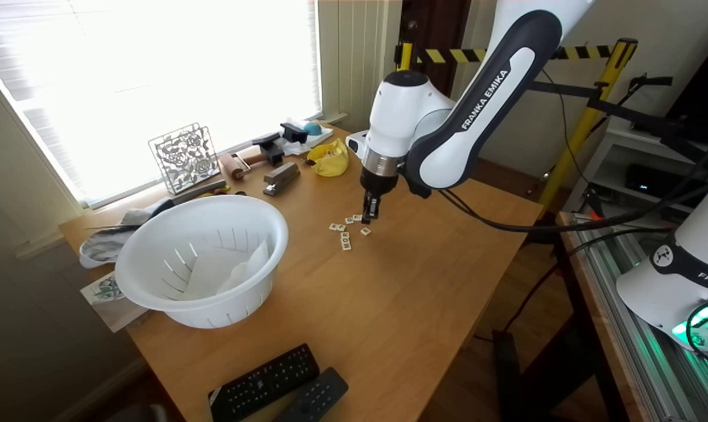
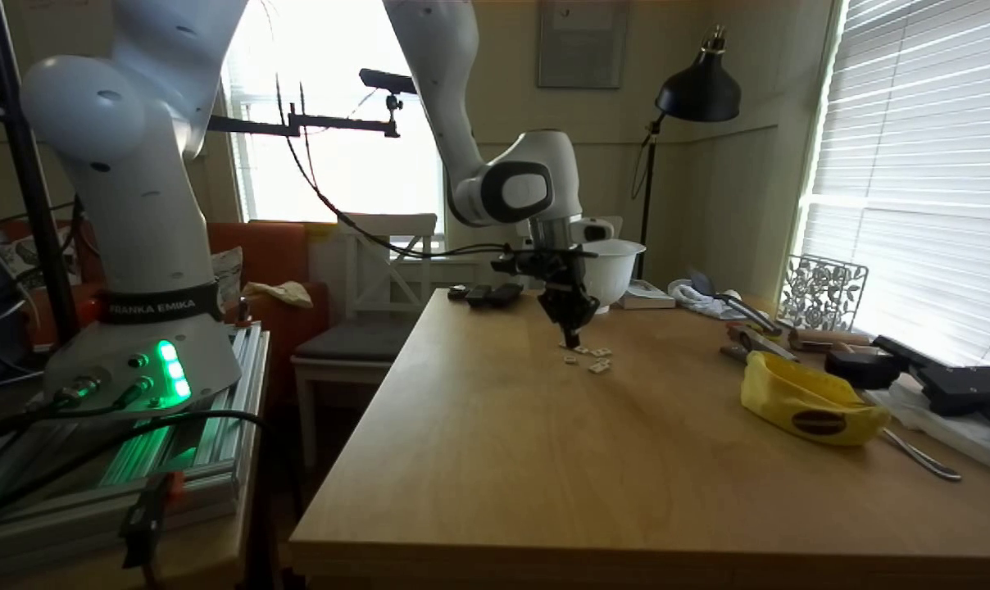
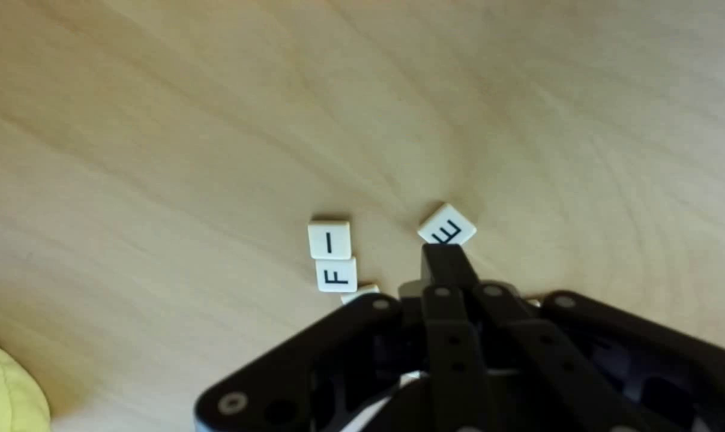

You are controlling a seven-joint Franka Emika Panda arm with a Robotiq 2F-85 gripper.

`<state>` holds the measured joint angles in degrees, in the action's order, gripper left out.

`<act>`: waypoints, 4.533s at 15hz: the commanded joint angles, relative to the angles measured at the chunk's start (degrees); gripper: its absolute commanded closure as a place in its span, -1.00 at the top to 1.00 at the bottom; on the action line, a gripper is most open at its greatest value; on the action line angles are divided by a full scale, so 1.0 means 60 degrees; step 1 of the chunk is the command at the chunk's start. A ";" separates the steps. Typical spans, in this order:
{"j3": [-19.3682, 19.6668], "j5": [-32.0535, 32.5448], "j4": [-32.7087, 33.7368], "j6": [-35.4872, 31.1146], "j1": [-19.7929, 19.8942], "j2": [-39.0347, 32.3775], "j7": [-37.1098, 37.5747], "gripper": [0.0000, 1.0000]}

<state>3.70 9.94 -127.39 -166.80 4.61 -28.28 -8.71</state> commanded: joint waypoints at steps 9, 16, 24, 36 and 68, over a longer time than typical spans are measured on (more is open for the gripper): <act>-0.0075 -0.0096 0.0071 0.0004 0.0091 -0.0082 -0.0100 -1.00; -0.0211 -0.0197 0.0110 -0.0081 0.0226 -0.0229 -0.0179 -1.00; -0.0370 -0.0271 0.0180 -0.0120 0.0413 -0.0435 -0.0254 -1.00; -0.0870 -0.0129 0.0501 -0.0338 0.1090 -0.0856 -0.1113 -1.00; -0.0943 0.0911 0.1838 -0.0302 0.1080 -0.1660 -0.3762 -1.00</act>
<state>-0.90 13.82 -118.04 -168.05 9.92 -36.28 -30.56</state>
